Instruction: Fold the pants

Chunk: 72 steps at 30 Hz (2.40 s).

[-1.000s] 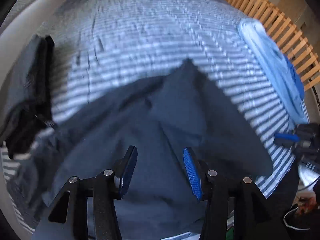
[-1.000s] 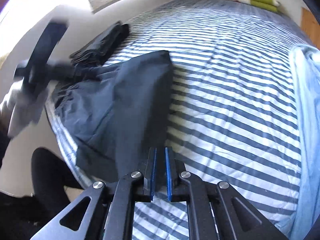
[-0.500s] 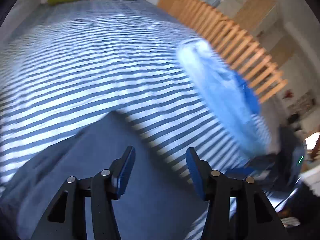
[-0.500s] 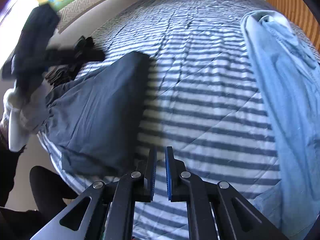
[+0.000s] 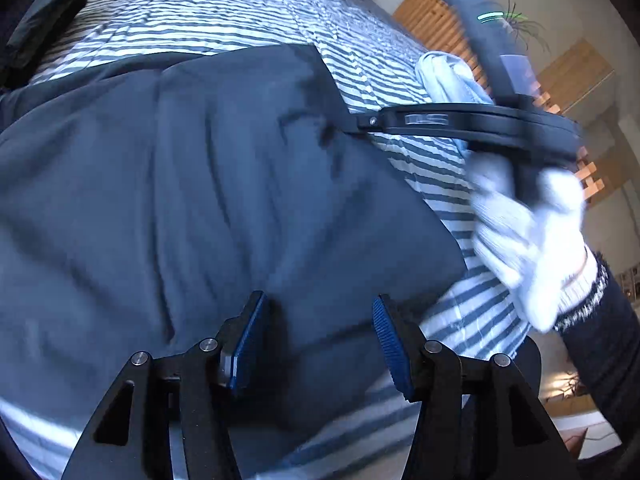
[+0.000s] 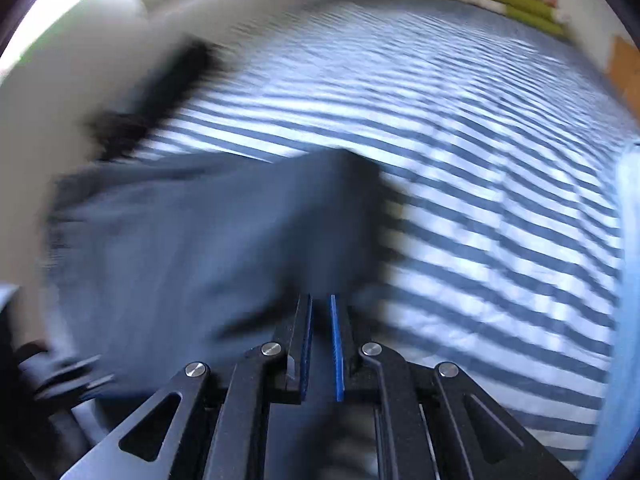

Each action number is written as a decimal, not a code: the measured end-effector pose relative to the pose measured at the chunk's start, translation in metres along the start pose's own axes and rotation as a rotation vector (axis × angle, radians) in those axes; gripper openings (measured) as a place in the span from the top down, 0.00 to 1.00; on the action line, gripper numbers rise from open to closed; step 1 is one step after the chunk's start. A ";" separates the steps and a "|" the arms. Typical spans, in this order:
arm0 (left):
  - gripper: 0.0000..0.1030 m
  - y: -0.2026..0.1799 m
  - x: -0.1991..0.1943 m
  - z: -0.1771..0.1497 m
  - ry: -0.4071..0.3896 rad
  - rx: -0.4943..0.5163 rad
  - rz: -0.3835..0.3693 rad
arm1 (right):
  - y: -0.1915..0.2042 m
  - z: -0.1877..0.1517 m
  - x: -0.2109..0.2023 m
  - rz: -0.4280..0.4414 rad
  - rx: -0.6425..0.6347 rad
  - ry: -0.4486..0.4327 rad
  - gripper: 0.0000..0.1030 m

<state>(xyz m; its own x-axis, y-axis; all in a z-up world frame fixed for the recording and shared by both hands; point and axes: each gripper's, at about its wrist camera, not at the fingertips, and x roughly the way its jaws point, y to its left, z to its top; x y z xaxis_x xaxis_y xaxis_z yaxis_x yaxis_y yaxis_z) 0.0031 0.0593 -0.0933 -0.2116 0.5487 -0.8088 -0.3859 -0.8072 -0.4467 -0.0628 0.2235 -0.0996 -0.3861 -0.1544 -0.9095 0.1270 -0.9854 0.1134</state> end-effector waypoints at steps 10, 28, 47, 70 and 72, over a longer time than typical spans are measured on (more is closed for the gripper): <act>0.17 0.113 -0.147 -0.007 -0.319 -0.180 0.308 | 0.017 0.007 -0.035 0.050 0.018 -0.022 0.81; 0.15 0.232 -0.146 0.052 -0.116 -0.215 0.296 | 0.069 -0.001 -0.024 0.038 -0.042 0.034 0.76; 0.71 0.184 -0.139 0.065 -0.137 -0.050 0.424 | 0.028 -0.009 -0.012 0.023 0.065 0.039 0.76; 0.30 0.015 -0.070 0.058 -0.144 0.099 0.139 | -0.054 0.013 -0.033 0.133 0.250 -0.006 0.72; 0.30 -0.029 -0.036 0.058 -0.122 0.148 0.085 | -0.062 0.009 -0.036 0.164 0.264 0.000 0.71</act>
<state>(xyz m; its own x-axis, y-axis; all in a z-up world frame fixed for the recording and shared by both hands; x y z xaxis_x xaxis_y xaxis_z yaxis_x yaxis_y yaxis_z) -0.0301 0.0757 -0.0285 -0.3528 0.5098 -0.7846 -0.4883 -0.8156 -0.3104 -0.0648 0.2898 -0.0700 -0.3804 -0.3127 -0.8703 -0.0538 -0.9320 0.3584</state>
